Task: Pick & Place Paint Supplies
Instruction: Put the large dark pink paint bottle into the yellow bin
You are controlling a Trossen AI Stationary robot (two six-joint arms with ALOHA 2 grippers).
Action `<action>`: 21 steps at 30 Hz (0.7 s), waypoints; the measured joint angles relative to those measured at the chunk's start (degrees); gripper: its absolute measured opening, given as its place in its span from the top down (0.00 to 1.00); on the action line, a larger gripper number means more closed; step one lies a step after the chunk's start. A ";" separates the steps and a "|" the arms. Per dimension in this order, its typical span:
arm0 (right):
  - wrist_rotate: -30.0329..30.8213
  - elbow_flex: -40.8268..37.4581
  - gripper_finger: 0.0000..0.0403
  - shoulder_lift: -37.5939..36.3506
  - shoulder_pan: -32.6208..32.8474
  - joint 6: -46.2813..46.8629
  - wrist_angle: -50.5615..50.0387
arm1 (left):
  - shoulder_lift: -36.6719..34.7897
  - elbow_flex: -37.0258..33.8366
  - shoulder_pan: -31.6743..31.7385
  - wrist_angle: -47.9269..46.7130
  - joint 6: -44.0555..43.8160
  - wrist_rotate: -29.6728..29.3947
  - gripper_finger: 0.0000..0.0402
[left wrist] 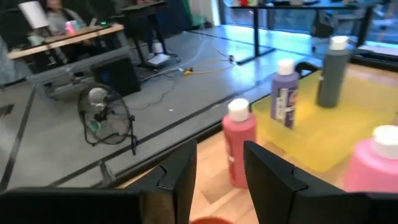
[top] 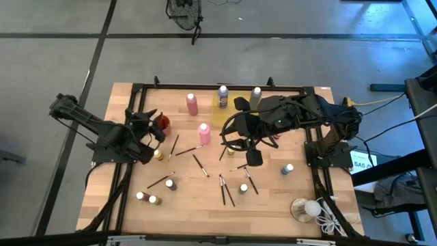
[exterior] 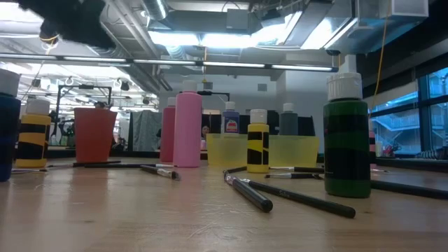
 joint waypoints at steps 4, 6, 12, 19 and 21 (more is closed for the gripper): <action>-1.27 0.00 0.69 0.00 0.00 0.47 -0.02 | -0.70 6.28 -1.56 0.41 7.17 3.13 0.68; -1.86 0.00 0.69 0.00 0.07 1.02 -0.20 | -0.77 9.06 -2.61 1.04 10.73 5.03 0.68; -5.74 0.00 0.69 0.00 0.07 3.07 -0.70 | -1.02 14.11 -5.19 8.41 24.47 12.46 0.68; -9.72 0.00 0.69 0.00 0.76 6.60 -0.87 | -1.01 19.52 -3.21 12.09 32.68 22.12 0.69; -9.72 0.00 0.69 0.00 1.26 7.49 -0.87 | -0.96 21.58 -0.75 12.05 34.58 25.71 0.70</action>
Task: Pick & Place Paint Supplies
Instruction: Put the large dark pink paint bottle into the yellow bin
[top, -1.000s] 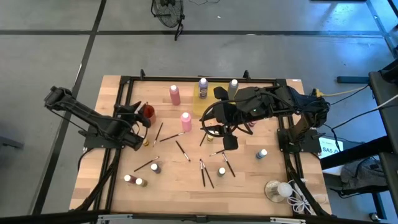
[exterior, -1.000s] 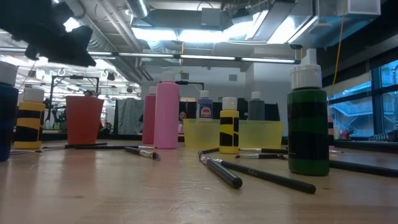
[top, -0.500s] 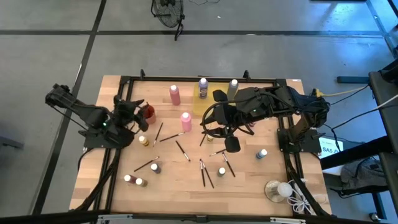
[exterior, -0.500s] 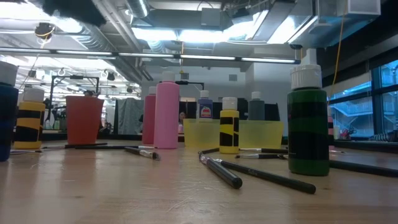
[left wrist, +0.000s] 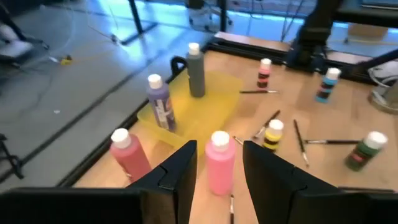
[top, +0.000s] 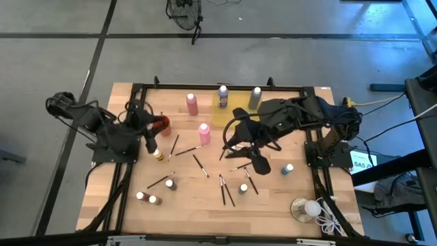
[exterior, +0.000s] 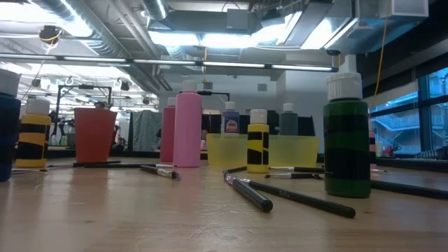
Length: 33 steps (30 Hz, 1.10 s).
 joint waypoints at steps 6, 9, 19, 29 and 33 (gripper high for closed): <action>0.00 0.02 0.69 0.34 2.32 1.42 -0.25 | 0.00 6.11 7.73 0.02 6.71 5.94 0.75; 0.01 0.02 0.69 0.76 3.64 1.97 -0.60 | 0.02 7.88 11.89 0.02 9.46 7.80 0.77; 6.12 0.02 0.69 1.38 3.74 4.72 -3.30 | 0.04 8.56 21.31 0.46 16.61 13.77 0.79; 6.64 0.02 0.62 2.72 0.04 5.37 -1.01 | -1.17 8.51 25.10 2.10 14.08 27.66 0.64; 6.45 0.02 0.53 3.75 -1.21 6.39 -0.60 | -1.42 8.49 25.39 2.10 14.82 28.78 0.55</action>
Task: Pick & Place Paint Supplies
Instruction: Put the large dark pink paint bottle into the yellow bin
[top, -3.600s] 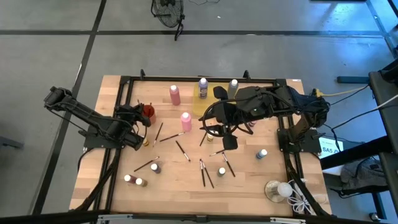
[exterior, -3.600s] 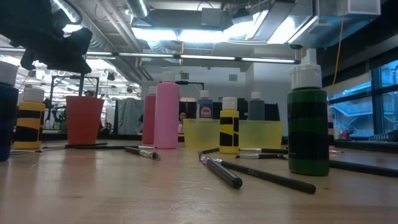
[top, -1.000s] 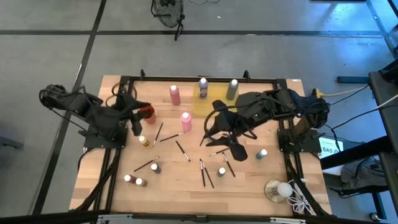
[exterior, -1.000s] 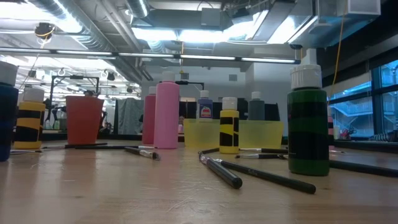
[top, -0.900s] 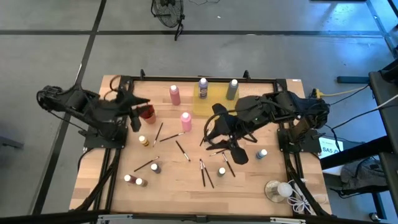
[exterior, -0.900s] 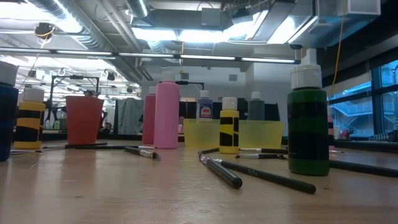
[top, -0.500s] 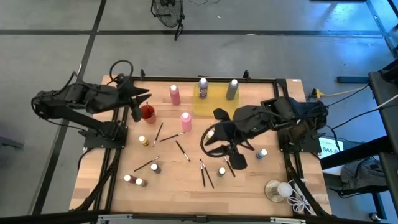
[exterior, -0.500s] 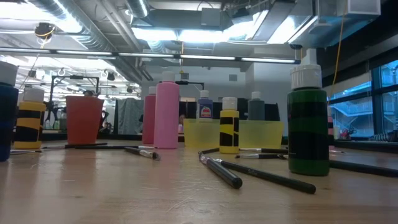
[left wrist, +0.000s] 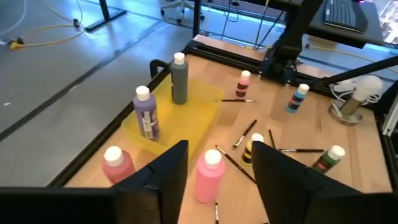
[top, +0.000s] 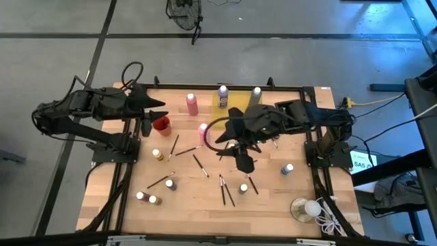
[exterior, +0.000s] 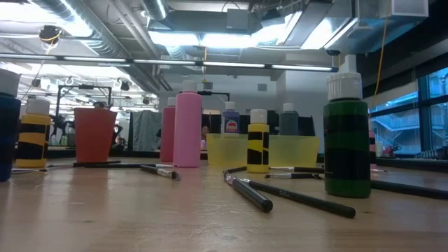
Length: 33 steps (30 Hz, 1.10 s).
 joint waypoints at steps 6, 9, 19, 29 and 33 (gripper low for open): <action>-0.24 0.00 0.43 0.23 -1.07 1.10 1.97 | 0.21 0.00 -0.01 0.00 6.26 -10.02 0.51; -0.24 0.00 0.41 0.23 -1.03 0.86 3.14 | 0.24 -0.40 0.11 0.33 10.16 -4.73 0.51; -0.26 0.00 0.41 0.23 -1.03 0.44 3.22 | 1.43 -1.51 6.65 9.14 22.15 12.82 0.47; -0.29 0.00 0.41 0.21 -2.03 0.44 2.98 | 3.92 -1.51 18.53 9.44 30.13 26.45 0.41; -0.42 0.00 0.41 0.21 -2.47 0.44 3.02 | 6.69 -1.51 23.37 8.95 34.59 30.94 0.41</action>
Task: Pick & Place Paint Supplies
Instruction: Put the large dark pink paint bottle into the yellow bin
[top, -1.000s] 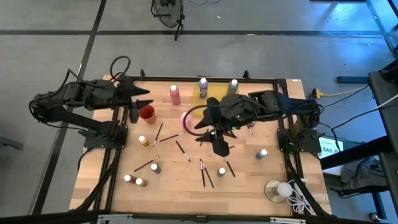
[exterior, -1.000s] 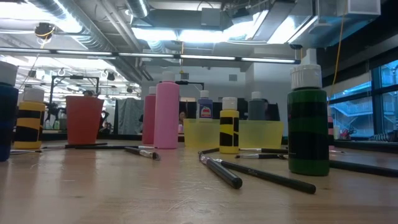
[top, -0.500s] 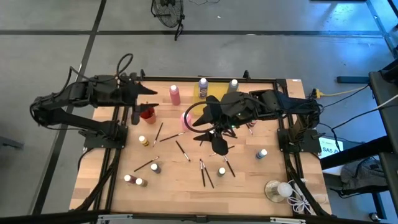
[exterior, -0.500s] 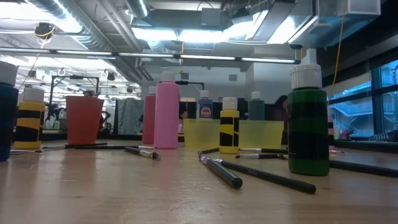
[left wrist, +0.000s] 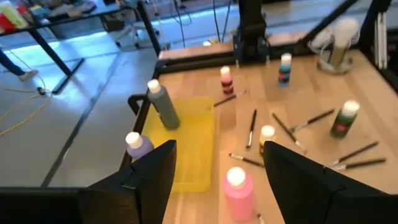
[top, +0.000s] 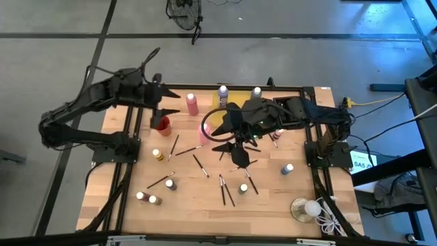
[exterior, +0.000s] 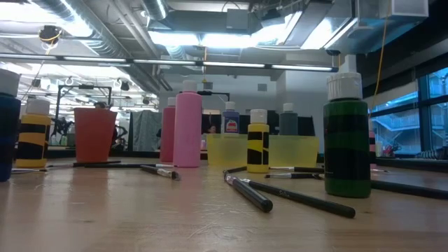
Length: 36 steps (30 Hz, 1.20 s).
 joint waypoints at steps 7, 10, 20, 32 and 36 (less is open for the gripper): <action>0.00 0.00 0.41 0.00 -0.90 0.00 -0.21 | 6.51 0.00 9.17 -0.98 6.94 7.57 0.41; 0.00 0.00 0.41 -0.03 -1.09 0.03 -1.20 | 9.53 0.00 12.94 -1.88 9.53 11.82 0.41; -0.50 -0.02 0.41 -0.28 -2.78 1.10 -5.34 | 19.22 0.00 22.70 -2.07 12.21 11.61 0.41; -1.14 -0.02 0.41 -0.44 -4.98 0.13 -8.11 | 28.39 0.00 24.72 -2.11 12.48 11.86 0.41; -2.69 0.00 0.41 -0.44 -5.71 -0.48 -9.16 | 29.98 0.00 24.50 -2.10 14.01 11.82 0.41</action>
